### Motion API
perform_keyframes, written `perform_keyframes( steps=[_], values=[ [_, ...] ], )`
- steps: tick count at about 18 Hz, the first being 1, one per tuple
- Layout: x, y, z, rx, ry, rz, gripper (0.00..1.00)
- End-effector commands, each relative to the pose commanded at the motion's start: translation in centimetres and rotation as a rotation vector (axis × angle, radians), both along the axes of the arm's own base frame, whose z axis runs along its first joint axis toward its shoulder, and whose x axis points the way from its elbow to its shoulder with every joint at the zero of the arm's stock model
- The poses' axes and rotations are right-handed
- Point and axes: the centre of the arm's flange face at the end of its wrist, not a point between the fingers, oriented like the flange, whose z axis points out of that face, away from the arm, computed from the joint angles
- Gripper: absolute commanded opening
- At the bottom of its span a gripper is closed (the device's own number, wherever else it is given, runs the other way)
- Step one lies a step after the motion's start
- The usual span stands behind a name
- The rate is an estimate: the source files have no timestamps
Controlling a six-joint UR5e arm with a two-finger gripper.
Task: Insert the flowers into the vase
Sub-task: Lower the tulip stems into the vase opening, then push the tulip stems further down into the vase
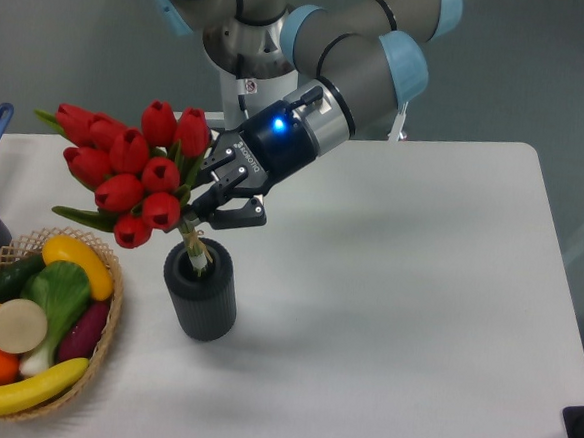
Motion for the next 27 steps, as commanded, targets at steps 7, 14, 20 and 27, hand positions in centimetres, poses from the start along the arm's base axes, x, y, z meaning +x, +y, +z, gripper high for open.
perform_keyframes(
  steps=[7,14,20,27],
  values=[
    [0.4,-0.2,-2.6,-0.031,-0.045,0.000,0.32],
    [-0.2,0.2,-5.2,-0.059,-0.085,-0.001,0.33],
    [-0.4,0.4,-8.0,-0.060,-0.081,-0.011,0.33],
    [-0.1,0.1,-11.0,-0.072,-0.087,-0.020,0.33]
  ],
)
